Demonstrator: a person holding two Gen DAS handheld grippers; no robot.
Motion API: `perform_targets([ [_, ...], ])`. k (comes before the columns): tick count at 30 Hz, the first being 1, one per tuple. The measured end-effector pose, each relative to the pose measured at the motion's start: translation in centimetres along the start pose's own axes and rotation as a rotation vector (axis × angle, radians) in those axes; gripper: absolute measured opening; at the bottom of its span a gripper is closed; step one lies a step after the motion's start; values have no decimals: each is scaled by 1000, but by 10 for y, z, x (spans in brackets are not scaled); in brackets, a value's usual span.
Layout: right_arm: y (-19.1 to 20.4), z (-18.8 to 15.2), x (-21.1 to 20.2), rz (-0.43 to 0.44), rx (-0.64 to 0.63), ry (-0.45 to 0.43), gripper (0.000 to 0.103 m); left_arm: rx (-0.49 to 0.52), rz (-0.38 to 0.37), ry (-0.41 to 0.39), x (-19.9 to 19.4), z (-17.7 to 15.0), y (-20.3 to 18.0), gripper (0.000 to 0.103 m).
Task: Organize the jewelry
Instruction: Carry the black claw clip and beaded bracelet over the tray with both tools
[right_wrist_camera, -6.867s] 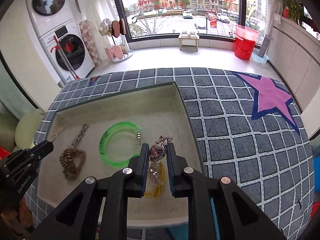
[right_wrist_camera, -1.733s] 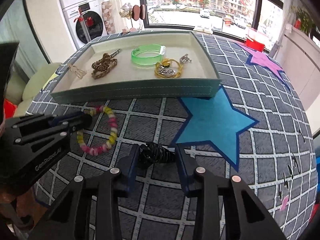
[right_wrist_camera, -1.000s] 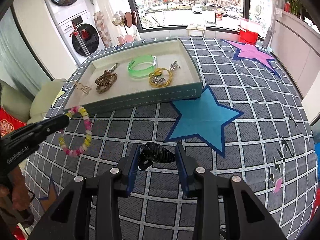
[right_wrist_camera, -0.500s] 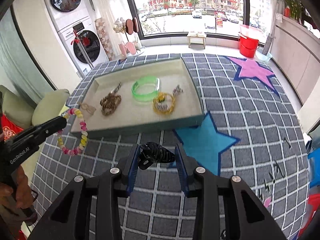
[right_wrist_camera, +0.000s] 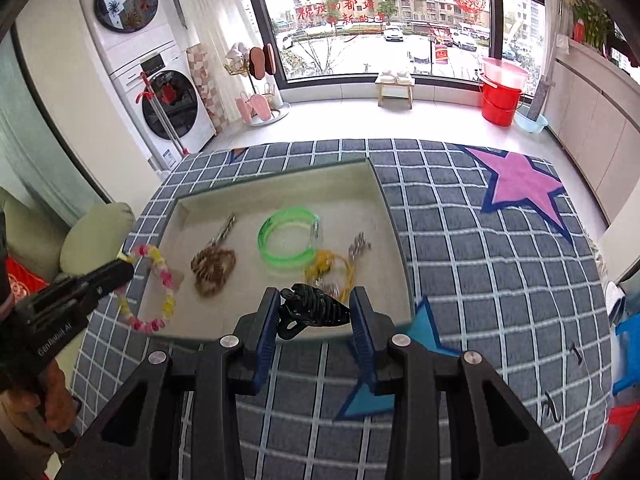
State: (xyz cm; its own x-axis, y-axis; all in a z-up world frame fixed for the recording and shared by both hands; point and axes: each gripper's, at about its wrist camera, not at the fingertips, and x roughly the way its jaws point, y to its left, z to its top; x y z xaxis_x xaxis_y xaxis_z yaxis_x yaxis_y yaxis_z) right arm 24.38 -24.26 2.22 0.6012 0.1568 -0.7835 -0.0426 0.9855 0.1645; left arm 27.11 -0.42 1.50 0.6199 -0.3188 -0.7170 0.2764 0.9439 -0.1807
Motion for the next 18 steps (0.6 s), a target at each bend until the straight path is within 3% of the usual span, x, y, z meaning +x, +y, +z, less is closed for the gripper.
perform_targets([
  [18,-11,25,69,-6,48,43,39,-6,64,75,64,9,6,23],
])
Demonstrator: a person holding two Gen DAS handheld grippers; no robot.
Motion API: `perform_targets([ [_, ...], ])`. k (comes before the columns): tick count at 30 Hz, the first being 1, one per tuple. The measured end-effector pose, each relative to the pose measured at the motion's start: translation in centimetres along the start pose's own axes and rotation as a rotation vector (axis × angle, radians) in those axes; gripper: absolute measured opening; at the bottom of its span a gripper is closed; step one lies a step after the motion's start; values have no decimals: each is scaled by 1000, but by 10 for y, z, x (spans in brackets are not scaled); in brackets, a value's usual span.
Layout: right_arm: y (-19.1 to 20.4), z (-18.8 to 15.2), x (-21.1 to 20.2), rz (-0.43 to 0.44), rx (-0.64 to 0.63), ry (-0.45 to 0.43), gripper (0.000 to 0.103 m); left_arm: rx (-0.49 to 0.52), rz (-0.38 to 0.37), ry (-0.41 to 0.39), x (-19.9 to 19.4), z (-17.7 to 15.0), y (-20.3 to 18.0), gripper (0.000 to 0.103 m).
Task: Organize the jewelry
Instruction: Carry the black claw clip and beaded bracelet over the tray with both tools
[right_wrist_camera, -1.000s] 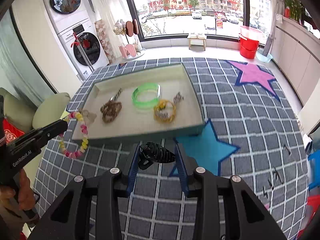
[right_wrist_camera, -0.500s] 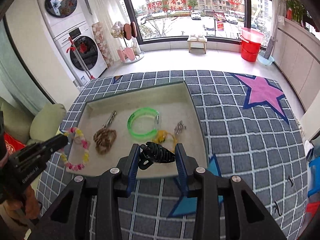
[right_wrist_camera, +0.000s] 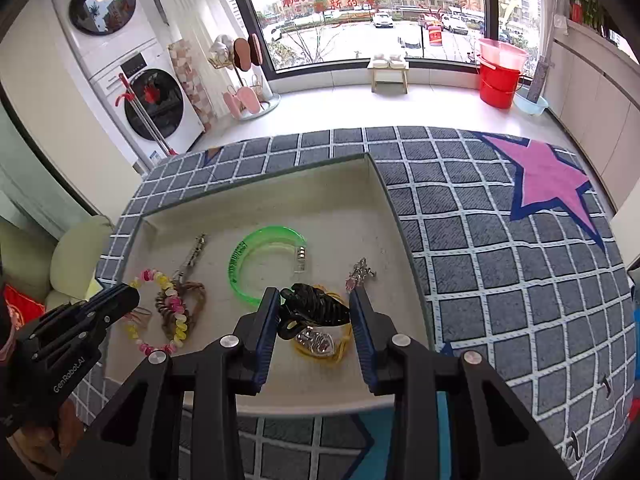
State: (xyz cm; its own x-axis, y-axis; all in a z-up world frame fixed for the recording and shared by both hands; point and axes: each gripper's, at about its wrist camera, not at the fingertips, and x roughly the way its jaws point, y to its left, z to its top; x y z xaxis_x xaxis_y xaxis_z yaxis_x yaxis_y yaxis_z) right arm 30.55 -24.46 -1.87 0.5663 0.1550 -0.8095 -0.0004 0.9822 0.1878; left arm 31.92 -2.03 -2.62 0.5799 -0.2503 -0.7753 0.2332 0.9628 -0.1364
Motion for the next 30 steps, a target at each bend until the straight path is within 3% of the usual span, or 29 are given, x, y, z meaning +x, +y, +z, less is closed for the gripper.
perform_targets([
  [10,-1,1,28,-15,-26,23,39,12,53,40,26,-6,-1,23],
  [26,0,-10,45,-33,-43,41,40,112,138,8,26,-8,-19,23],
  [27,0,-10,44,-29,-40,42,41,109,141,7,25,-9,-20,23],
  [30,-1,-10,40,-14,-29,36,60,101,146,1,21,-8,-18,23],
])
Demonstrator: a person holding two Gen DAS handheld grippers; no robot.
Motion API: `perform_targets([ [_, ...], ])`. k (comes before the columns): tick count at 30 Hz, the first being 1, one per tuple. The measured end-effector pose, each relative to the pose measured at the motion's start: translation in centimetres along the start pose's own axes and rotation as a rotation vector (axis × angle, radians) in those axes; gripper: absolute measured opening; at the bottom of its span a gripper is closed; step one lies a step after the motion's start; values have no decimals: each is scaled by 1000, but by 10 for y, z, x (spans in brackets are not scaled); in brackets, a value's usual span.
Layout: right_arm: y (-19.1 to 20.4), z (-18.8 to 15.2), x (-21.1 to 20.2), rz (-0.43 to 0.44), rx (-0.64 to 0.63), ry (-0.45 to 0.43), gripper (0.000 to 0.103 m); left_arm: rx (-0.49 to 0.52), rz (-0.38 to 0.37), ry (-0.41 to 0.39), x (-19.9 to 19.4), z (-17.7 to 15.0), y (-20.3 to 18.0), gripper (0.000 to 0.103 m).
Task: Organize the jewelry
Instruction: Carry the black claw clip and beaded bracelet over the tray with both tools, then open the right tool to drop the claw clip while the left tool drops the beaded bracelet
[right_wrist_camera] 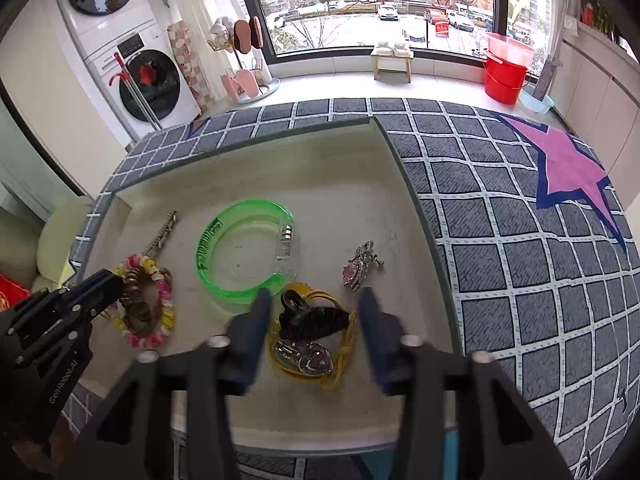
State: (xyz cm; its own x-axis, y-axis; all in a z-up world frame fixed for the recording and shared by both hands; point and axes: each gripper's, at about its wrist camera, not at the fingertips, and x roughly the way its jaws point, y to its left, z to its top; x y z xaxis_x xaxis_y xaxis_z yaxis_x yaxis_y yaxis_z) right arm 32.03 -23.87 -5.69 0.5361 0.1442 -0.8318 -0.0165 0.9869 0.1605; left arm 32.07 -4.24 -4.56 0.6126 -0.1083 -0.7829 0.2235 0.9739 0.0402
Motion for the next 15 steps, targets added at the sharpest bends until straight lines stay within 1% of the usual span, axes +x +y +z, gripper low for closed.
perform_targets([
  [1,1,0,-2,1,1,-4,63,-3,0,-3,-2,0,0,23],
  [9,1,-2,-18,33,23,-18,64,15,11,-39,-17,3,-6,23],
  [15,0,-2,-30,37,23,-30,64,-4,20,-56,-26,7,-4,23],
])
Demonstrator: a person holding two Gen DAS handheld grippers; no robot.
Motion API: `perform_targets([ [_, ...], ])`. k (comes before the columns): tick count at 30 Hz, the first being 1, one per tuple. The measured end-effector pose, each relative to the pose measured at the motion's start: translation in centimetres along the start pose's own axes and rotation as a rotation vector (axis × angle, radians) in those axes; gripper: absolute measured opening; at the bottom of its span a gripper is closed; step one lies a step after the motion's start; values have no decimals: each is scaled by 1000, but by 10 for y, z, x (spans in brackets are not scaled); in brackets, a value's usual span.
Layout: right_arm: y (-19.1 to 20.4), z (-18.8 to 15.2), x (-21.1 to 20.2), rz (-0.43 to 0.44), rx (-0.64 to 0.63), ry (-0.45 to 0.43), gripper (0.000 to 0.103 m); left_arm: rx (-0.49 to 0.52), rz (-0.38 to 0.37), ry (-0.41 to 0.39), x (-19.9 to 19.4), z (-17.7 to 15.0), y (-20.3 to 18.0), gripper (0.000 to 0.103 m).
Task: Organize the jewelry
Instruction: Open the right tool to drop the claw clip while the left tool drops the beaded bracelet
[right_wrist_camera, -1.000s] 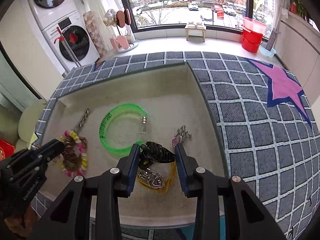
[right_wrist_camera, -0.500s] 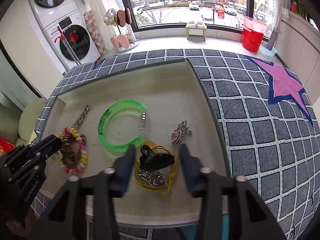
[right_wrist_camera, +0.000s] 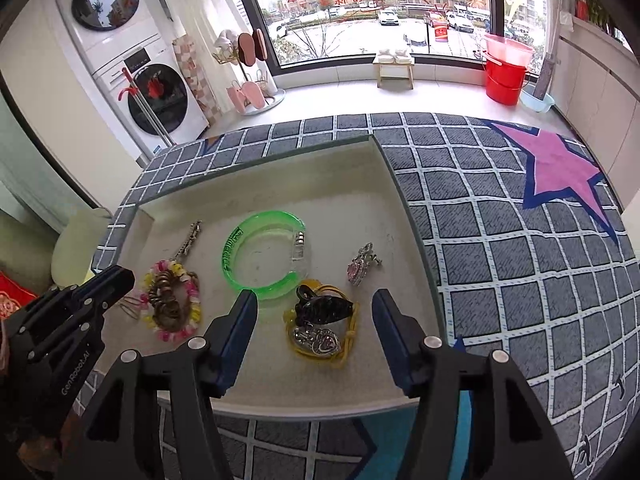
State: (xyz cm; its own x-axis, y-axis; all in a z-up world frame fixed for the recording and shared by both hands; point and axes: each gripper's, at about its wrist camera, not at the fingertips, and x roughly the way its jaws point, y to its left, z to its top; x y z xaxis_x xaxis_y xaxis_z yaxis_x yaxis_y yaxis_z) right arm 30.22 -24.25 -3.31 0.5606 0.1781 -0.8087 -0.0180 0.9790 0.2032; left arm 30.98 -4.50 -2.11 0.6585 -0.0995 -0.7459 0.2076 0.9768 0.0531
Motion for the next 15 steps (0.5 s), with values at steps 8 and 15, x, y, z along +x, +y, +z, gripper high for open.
perform_targets([
  [8,-6,3,-12,16,18,-8,64,-21,23,-18,-7,2,8,24],
  [15,-6,3,-18,15,9,-23,72,-26,54,-46,-17,5,11,103],
])
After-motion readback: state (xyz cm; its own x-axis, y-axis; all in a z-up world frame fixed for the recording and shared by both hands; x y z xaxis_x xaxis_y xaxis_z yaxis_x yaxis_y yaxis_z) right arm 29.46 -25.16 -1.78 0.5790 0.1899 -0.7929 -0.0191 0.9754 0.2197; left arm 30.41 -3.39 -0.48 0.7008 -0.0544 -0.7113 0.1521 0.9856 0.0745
